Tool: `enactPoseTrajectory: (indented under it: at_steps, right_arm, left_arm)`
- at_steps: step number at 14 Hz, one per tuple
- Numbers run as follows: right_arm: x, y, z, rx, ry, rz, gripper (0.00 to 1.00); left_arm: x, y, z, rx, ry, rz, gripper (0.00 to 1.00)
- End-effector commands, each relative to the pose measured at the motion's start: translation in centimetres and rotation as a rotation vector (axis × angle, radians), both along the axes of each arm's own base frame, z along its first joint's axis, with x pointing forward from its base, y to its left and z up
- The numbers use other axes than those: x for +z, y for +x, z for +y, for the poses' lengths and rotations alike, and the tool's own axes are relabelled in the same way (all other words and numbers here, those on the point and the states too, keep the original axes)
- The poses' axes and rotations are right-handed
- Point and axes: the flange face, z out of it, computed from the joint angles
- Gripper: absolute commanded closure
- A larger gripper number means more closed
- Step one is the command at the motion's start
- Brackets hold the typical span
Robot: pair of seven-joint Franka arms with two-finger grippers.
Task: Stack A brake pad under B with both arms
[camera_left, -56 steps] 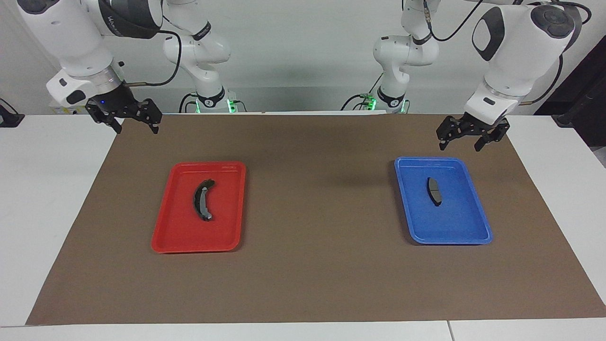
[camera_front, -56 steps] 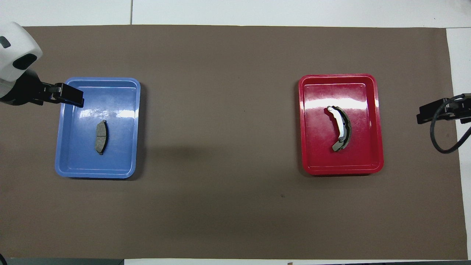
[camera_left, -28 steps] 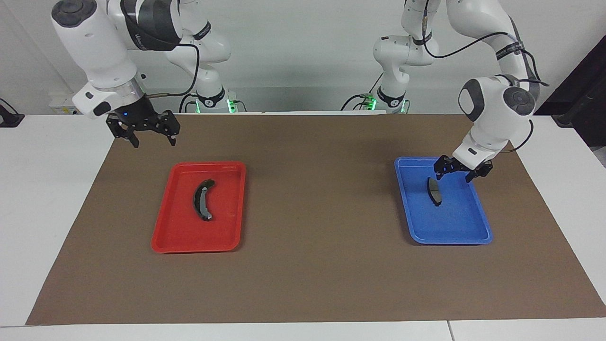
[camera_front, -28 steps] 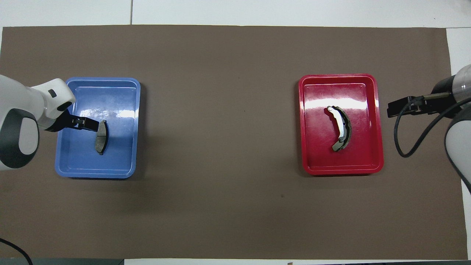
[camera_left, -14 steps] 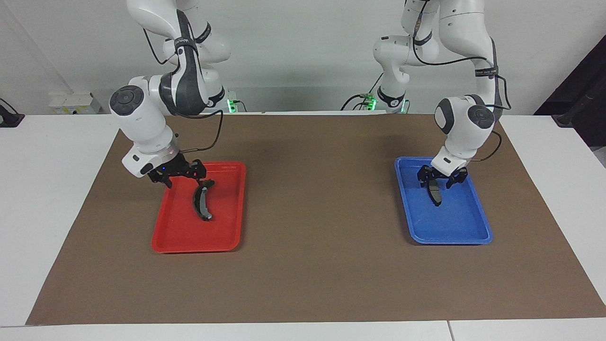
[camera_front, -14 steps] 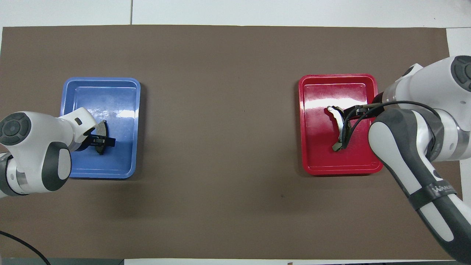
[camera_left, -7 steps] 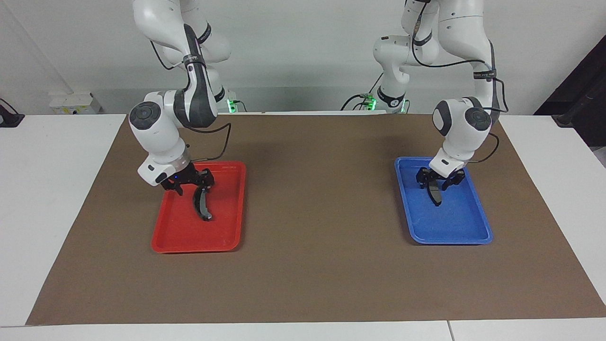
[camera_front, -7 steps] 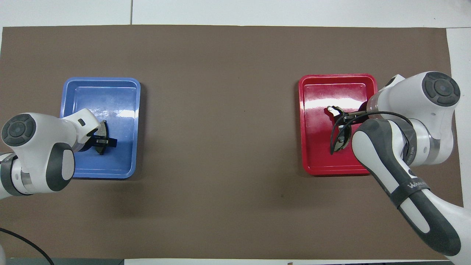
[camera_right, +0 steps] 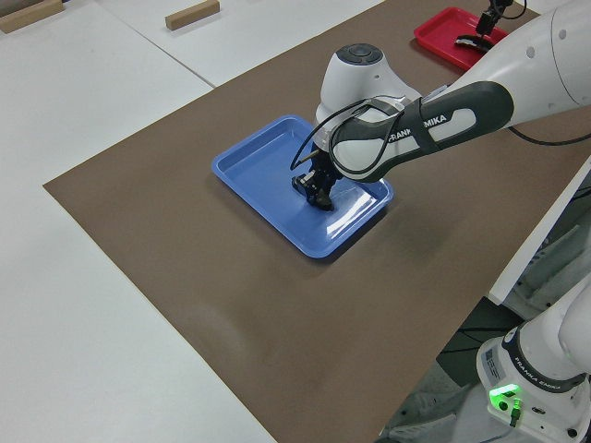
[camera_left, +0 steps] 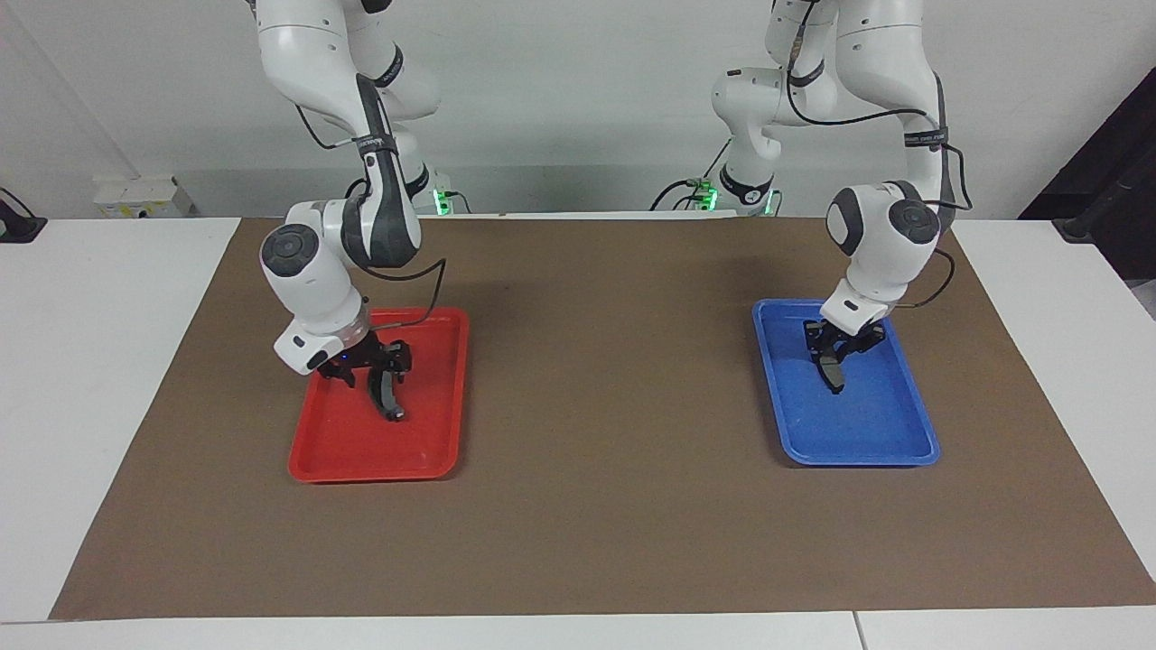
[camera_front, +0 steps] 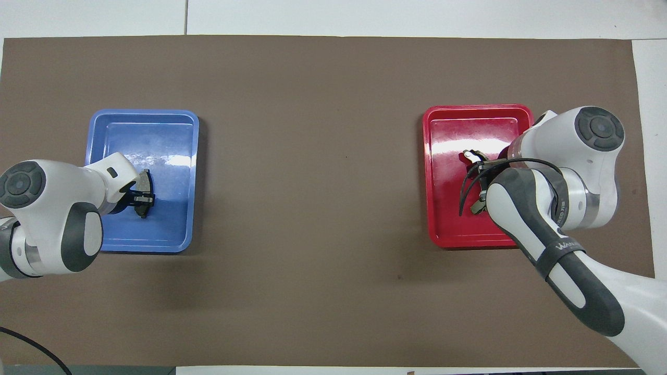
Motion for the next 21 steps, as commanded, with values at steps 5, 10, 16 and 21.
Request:
enactPoseTrajectory:
  at_steps: [5,10,16,21]
  right_arm:
    - [-0.9,-0.5,0.2,0.002,0.009,0.013,0.18]
    - [-1.4,-1.0,-0.4,0.039,0.010,0.024,0.26]
    - [-1.5,-1.1,-0.5,0.038,0.009,0.031,0.65]
    - [-0.2,-0.2,-0.9,0.050,0.010,0.028,1.00]
  left_arm:
    - [1.8,1.7,-0.3,-0.005,0.011,0.015,0.99]
    - [9.7,5.7,-1.4,0.002,0.005,0.032,0.99]
    - [14.9,5.9,-15.7,0.125,-0.048,-0.024,0.99]
    - [15.0,2.6,-28.0,0.199,-0.083,0.024,0.99]
